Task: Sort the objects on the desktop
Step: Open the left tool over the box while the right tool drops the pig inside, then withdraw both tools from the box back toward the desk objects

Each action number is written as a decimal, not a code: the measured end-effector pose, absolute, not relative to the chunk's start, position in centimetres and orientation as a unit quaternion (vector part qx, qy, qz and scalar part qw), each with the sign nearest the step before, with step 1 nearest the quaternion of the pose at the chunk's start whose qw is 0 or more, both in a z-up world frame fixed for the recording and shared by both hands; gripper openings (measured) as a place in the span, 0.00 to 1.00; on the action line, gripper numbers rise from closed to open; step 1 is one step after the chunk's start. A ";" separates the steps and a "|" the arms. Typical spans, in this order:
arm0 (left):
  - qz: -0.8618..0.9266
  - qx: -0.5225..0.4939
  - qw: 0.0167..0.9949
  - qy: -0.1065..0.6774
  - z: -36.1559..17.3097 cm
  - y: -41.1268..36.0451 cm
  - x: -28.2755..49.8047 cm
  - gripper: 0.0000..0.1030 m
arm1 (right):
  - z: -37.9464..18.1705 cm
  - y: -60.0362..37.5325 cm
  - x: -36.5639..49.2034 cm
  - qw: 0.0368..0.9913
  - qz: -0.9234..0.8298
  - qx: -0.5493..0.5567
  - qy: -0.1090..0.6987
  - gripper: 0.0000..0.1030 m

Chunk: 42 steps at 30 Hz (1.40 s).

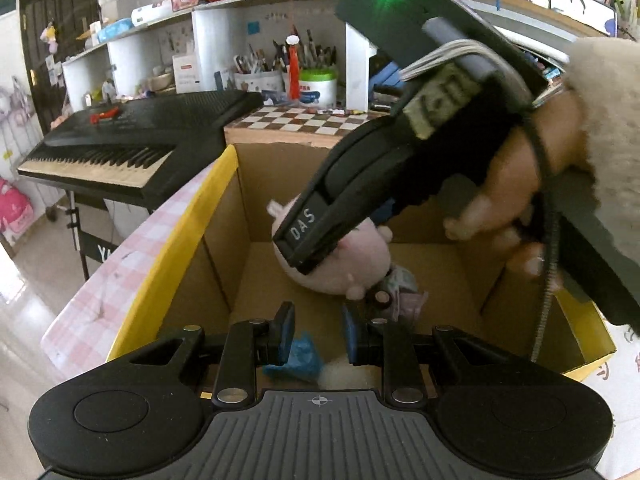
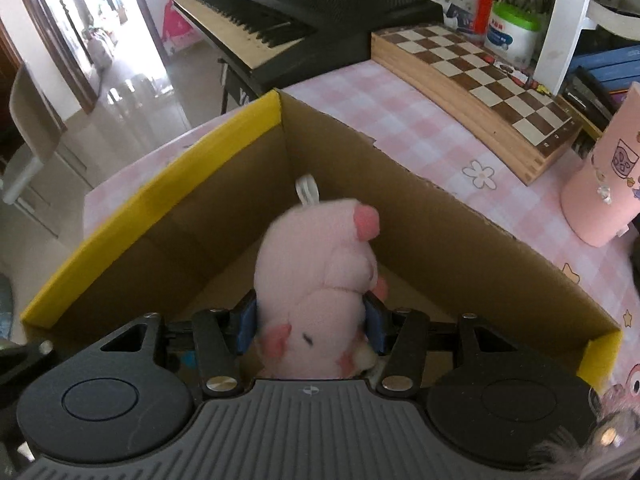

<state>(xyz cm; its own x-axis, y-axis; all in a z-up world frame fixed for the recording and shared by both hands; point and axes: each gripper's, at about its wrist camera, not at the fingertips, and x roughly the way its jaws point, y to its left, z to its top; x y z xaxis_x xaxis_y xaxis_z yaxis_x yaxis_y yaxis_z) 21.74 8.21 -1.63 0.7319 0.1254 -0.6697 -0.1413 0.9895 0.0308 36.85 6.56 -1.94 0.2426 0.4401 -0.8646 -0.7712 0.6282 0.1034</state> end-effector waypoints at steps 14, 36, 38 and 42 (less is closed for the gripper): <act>0.068 -0.014 0.948 0.310 0.8 8.3 20.5 0.43 | 2.3 3.6 34.8 0.828 0.368 -0.134 0.401 0.80; 0.117 -0.060 0.960 0.245 3.7 11.0 12.1 0.79 | 7.4 -8.3 22.8 0.949 0.208 0.035 0.236 0.79; 0.124 -0.062 0.960 0.242 3.7 11.3 11.1 0.80 | 7.1 -9.1 21.6 0.955 0.184 0.038 0.230 0.79; 0.132 -0.069 0.959 0.240 3.5 11.9 9.2 0.80 | 6.3 -10.2 18.9 0.960 0.159 0.037 0.226 0.79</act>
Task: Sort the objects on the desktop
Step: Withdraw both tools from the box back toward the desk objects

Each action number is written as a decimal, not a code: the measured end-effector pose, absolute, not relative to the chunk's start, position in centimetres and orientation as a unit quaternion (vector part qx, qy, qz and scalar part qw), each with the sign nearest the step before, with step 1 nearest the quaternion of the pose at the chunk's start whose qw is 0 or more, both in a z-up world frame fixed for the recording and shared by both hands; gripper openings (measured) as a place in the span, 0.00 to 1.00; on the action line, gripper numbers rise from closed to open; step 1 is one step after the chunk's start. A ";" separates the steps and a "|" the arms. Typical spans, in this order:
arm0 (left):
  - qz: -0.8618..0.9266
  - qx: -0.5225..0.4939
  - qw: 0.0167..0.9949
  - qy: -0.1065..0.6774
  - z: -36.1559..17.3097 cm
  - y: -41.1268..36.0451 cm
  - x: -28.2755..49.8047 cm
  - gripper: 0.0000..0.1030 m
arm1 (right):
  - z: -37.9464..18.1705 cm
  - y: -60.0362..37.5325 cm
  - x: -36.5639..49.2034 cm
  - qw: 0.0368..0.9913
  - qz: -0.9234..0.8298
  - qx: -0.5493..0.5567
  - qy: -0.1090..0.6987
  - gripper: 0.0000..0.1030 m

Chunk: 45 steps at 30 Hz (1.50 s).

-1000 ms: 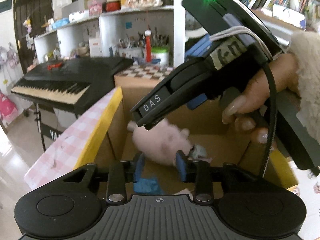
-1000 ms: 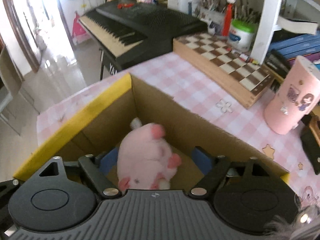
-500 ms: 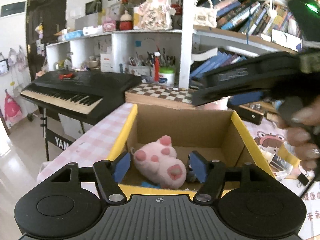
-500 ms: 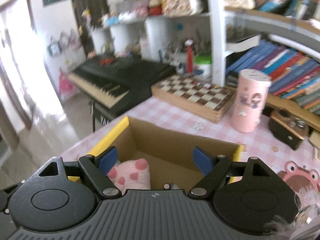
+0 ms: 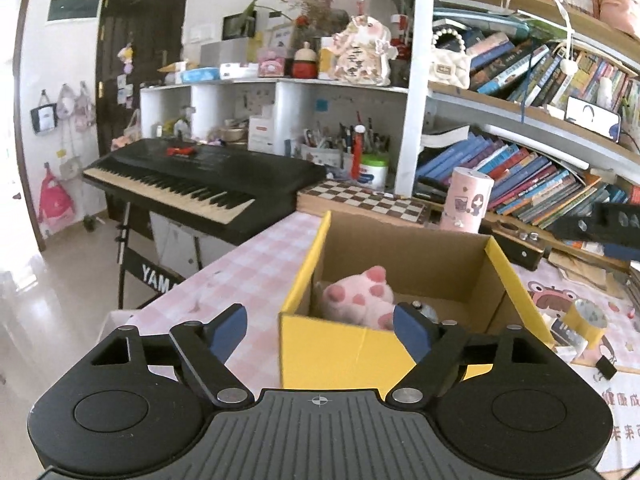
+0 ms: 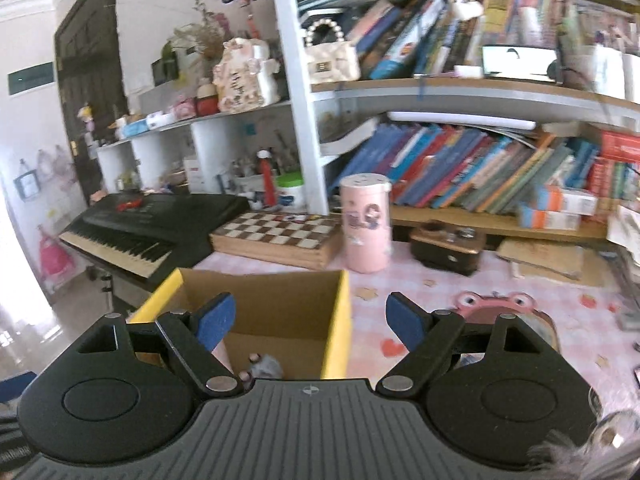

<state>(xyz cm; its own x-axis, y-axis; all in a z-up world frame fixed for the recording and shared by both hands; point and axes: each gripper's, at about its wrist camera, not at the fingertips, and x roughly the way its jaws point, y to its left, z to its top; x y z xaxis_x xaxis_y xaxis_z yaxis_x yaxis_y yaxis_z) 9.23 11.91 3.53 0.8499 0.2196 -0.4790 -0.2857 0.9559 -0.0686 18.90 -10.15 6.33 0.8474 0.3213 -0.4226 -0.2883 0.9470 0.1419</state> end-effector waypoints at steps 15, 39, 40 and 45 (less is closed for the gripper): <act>0.098 -0.070 0.958 0.259 2.0 11.3 2.5 0.82 | 3.0 -10.6 8.2 0.957 0.125 0.004 0.262 0.79; 0.071 -0.060 0.950 0.297 0.2 11.4 -2.6 0.89 | -0.6 -6.9 0.8 0.930 0.150 -0.027 0.336 0.81; 0.065 -0.060 0.950 0.299 0.1 11.2 -2.5 0.89 | -0.7 -7.1 0.7 0.929 0.145 -0.026 0.340 0.82; 0.034 -0.053 0.951 0.303 -0.1 10.0 -2.2 0.92 | -1.0 -8.5 0.4 0.930 0.115 -0.019 0.349 0.83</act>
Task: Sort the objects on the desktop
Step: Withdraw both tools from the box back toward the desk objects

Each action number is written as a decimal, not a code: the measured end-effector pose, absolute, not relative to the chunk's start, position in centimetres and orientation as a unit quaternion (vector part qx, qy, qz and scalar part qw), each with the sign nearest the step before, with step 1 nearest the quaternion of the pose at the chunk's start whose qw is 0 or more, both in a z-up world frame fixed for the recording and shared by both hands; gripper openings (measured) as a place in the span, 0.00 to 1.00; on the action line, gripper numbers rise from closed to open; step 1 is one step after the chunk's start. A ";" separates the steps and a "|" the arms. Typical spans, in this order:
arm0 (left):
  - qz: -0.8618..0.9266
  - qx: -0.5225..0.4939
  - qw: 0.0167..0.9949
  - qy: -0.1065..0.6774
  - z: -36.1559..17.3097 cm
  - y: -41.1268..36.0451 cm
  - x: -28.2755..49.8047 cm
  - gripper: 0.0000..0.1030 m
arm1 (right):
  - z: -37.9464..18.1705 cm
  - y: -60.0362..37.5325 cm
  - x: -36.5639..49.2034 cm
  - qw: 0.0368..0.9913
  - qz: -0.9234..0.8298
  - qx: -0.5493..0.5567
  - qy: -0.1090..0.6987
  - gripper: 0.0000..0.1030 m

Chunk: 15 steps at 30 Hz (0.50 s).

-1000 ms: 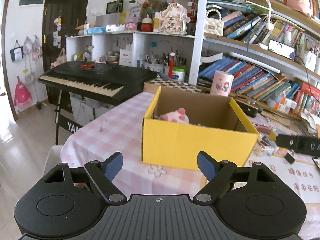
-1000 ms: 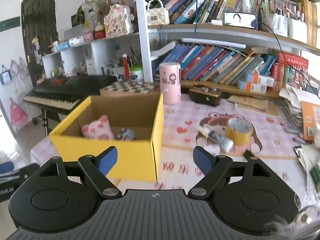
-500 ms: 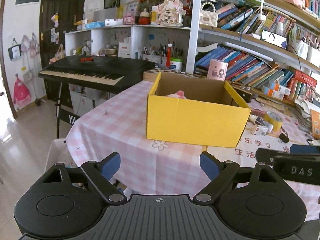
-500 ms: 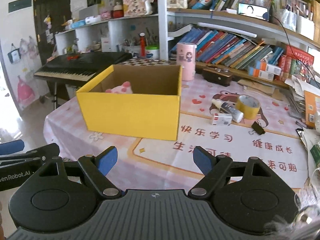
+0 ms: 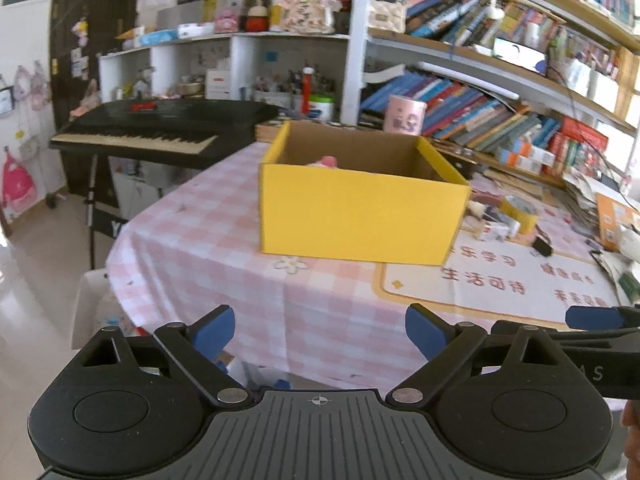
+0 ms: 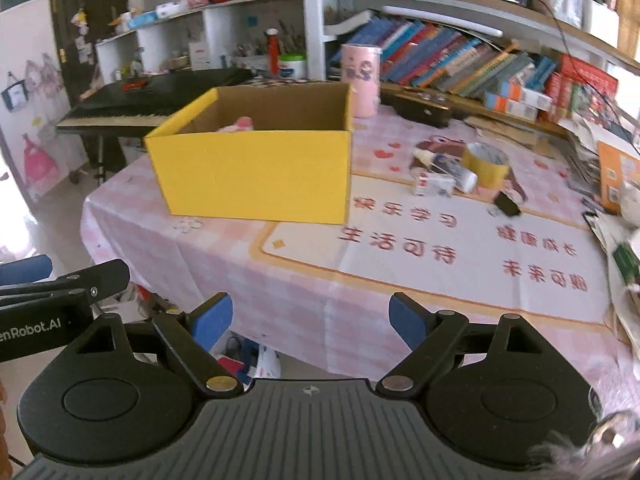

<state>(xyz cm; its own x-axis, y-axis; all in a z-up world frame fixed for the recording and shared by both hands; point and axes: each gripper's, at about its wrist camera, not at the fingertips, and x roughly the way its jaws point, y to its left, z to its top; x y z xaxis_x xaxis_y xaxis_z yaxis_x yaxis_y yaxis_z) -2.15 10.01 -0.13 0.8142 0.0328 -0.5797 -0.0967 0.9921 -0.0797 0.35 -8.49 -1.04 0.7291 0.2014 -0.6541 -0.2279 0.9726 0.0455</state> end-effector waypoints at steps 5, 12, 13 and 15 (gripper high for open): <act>0.008 -0.045 0.950 0.308 -0.4 8.7 -1.5 0.92 | -1.3 -9.9 0.1 0.931 0.090 -0.010 0.354 0.83; -0.020 -0.037 0.948 0.314 -0.6 6.7 -0.3 0.92 | -1.4 -12.0 0.4 0.932 0.061 0.001 0.358 0.83; -0.023 -0.036 0.948 0.315 -0.6 6.5 -0.1 0.92 | -1.4 -12.4 0.6 0.932 0.058 0.003 0.358 0.83; -0.028 -0.033 0.948 0.316 -0.7 5.9 0.3 0.92 | -1.4 -13.0 0.8 0.932 0.053 0.005 0.358 0.83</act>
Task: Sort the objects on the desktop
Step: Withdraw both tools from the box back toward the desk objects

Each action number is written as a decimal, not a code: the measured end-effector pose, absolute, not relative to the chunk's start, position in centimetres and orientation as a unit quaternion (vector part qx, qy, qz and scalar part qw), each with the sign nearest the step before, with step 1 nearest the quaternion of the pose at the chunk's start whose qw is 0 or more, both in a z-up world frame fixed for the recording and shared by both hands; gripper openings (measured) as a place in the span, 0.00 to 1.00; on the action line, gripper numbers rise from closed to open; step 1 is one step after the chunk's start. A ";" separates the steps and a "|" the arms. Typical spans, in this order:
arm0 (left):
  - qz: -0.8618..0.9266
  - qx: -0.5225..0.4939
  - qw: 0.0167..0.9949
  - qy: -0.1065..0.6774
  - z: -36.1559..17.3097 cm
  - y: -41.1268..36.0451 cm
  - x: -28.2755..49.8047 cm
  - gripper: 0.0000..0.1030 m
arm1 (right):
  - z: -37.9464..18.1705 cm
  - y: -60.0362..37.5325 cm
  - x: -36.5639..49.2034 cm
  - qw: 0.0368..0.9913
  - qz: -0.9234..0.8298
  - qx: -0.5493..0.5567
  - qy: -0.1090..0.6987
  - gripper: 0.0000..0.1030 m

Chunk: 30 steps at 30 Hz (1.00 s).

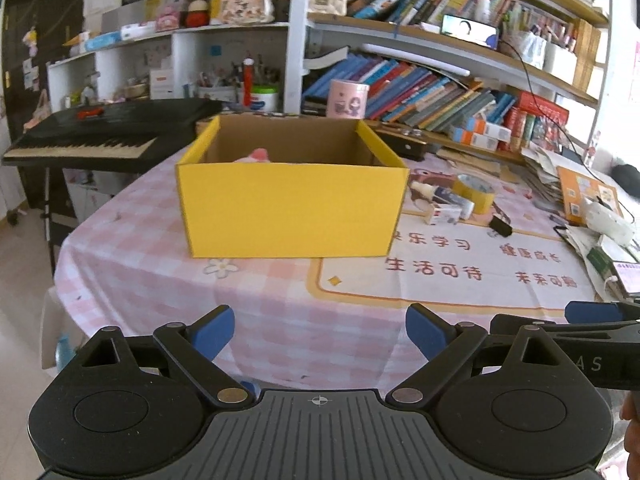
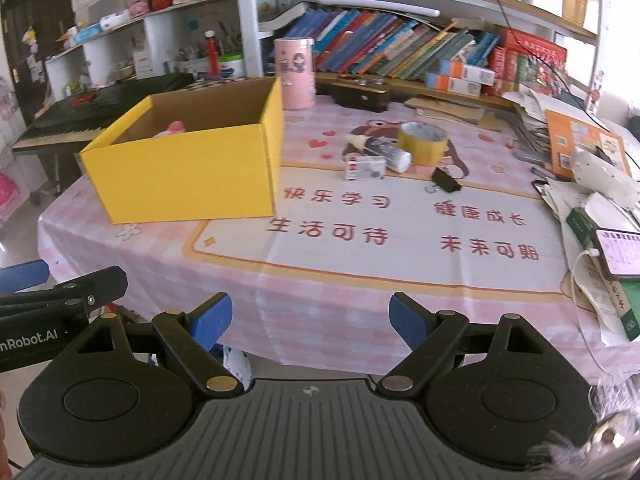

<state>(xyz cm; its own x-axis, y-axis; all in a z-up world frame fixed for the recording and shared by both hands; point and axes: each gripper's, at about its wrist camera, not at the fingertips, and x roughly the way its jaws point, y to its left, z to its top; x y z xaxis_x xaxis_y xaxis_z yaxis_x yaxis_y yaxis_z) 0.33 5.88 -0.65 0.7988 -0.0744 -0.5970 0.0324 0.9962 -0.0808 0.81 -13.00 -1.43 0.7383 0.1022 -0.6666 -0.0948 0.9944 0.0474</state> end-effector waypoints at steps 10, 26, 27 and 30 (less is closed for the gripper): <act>-0.050 -0.018 0.945 0.323 -0.6 2.0 3.0 0.92 | -1.6 -16.8 3.2 0.930 0.031 0.017 0.365 0.83; -0.069 -0.009 0.935 0.349 -1.7 -5.0 8.6 0.92 | -2.3 -23.5 9.1 0.921 0.016 0.024 0.389 0.83; -0.071 -0.008 0.934 0.351 -1.7 -5.5 9.0 0.92 | -2.4 -24.0 9.5 0.920 0.015 0.025 0.391 0.83; -0.074 -0.008 0.932 0.355 -2.0 -7.0 10.1 0.92 | -2.6 -25.5 10.7 0.918 0.012 0.025 0.395 0.83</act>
